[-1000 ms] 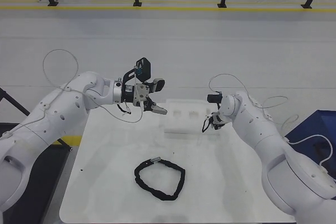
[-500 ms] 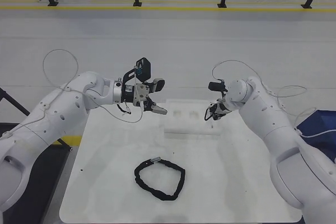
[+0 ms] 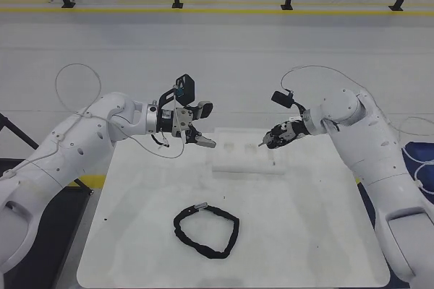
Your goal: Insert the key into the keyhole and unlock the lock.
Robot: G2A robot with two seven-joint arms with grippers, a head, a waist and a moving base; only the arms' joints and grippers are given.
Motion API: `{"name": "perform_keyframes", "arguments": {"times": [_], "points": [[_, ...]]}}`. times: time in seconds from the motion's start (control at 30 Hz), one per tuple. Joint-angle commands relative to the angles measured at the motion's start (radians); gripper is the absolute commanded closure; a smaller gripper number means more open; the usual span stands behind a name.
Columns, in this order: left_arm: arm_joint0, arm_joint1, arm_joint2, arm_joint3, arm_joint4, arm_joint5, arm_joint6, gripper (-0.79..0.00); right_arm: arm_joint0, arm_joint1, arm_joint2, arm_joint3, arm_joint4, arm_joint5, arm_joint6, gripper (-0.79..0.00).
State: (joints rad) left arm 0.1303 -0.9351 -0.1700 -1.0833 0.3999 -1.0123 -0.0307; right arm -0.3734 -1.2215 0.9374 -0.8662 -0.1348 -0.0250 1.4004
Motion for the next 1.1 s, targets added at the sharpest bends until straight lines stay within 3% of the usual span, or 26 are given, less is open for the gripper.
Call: {"name": "perform_keyframes", "arguments": {"times": [0.0, 0.17, 0.37, 0.67, 1.07], "points": [[0.000, 0.000, 0.000, 0.000, 0.000, 0.000, -0.001, -0.785, -0.063, 0.032, 0.076, -0.136, 0.018, 0.038, 0.021, 0.000], [0.000, 0.000, 0.000, 0.000, 0.000, 0.000, -0.001, -0.785, -0.239, 0.092, 0.252, -0.442, 0.103, 0.111, 0.070, 0.000], [0.000, 0.000, 0.000, 0.000, 0.000, 0.000, -0.001, -0.785, -0.379, 0.125, 0.402, -0.632, 0.237, 0.146, 0.072, 0.000], [0.000, 0.000, 0.000, 0.000, 0.000, 0.000, -0.001, -0.785, -0.477, 0.148, 0.487, -0.691, 0.293, 0.180, -0.017, 0.000], [0.000, 0.000, 0.000, 0.000, 0.000, 0.000, -0.001, -0.785, -0.480, 0.148, 0.489, -0.689, 0.296, 0.180, -0.021, 0.000]]}}
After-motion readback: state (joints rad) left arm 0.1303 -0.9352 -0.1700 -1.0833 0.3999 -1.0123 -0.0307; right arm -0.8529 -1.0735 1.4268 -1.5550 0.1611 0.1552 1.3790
